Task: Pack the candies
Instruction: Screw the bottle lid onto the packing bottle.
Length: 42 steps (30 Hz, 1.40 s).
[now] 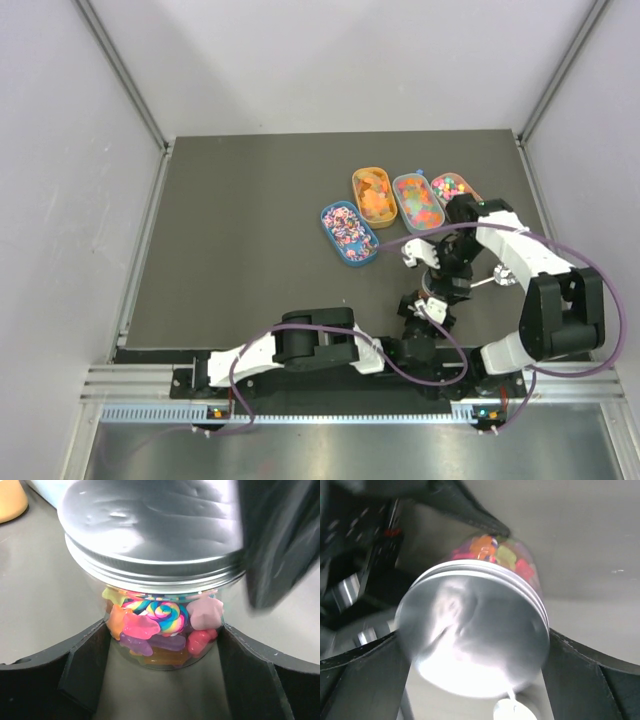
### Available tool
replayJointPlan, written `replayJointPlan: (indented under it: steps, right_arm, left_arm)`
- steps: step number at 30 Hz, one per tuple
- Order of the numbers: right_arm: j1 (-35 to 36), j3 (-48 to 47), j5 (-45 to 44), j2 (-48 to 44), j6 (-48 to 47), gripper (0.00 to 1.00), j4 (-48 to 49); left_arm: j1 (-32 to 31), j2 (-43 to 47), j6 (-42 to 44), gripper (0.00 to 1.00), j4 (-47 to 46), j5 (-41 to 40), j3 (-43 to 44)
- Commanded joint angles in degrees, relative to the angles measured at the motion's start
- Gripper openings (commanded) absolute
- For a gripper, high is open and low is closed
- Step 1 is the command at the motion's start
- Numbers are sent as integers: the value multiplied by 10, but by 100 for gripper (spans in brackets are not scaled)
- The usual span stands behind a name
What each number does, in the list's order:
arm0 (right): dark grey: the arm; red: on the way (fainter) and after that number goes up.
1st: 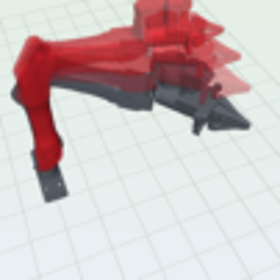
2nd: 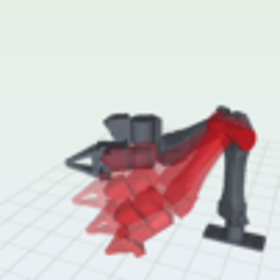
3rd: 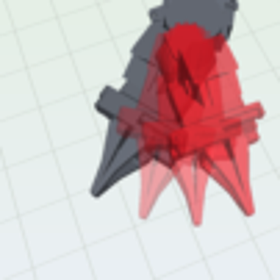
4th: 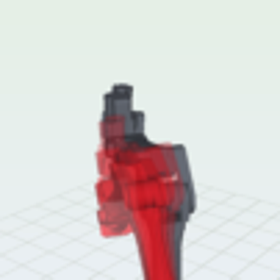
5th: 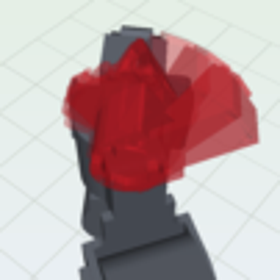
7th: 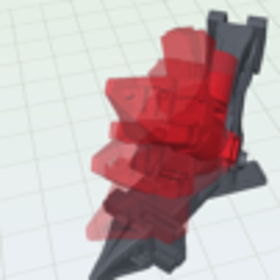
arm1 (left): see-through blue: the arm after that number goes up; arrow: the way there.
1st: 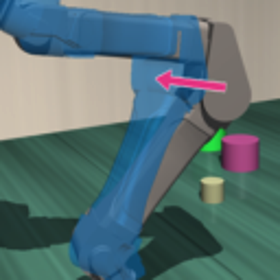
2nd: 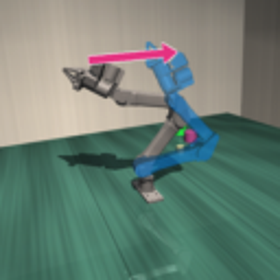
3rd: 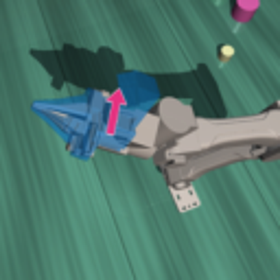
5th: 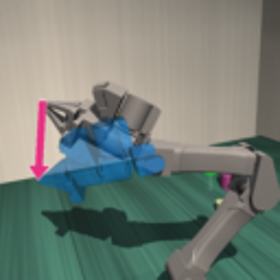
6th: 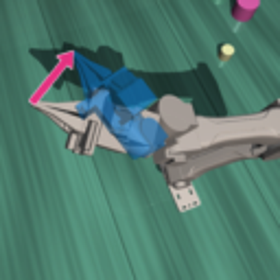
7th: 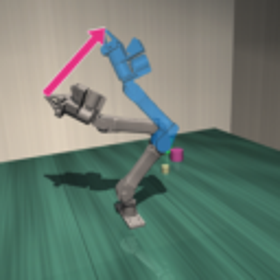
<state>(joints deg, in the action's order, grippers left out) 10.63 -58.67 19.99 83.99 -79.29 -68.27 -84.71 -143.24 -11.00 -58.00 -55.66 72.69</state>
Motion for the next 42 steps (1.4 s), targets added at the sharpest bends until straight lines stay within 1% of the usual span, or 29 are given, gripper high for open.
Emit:
replayJointPlan:
  steps: [1,3,4,9,10,13,21,28,31,33,42]
  right_arm:
    - [-10,-68,9,-15,-110,100,-160]
    - [-11,-81,10,-19,-127,100,-161]
    - [-11,-79,9,-23,-146,100,-160]
    - [-18,-79,-4,-20,-180,100,-162]
    - [-25,-71,-18,-31,-220,100,-162]
    - [-30,-51,-48,-49,-289,100,-160]
    - [-31,-80,-48,-18,-309,100,-160]
    - [-28,-82,-58,-25,-382,100,-160]
    - [-19,-83,-57,-28,-400,100,-161]
    - [-17,-85,-45,-29,-417,100,-161]
    - [15,-92,-5,-28,-439,100,-161]
  left_arm:
    - [-5,-233,-167,0,510,206,-140]
    - [-4,-233,-167,0,510,209,-141]
    - [-3,-233,-167,0,510,207,-140]
    - [-2,-233,-167,0,509,205,-141]
    - [-1,-233,-167,0,510,206,-141]
    - [2,-234,-167,0,510,207,-142]
    - [4,-235,-166,0,510,212,-139]
    - [4,-235,-166,0,512,216,-137]
    - [4,-235,-167,0,512,218,-135]
    - [4,-234,-167,0,512,217,-136]
    - [7,-233,-165,0,514,218,-136]
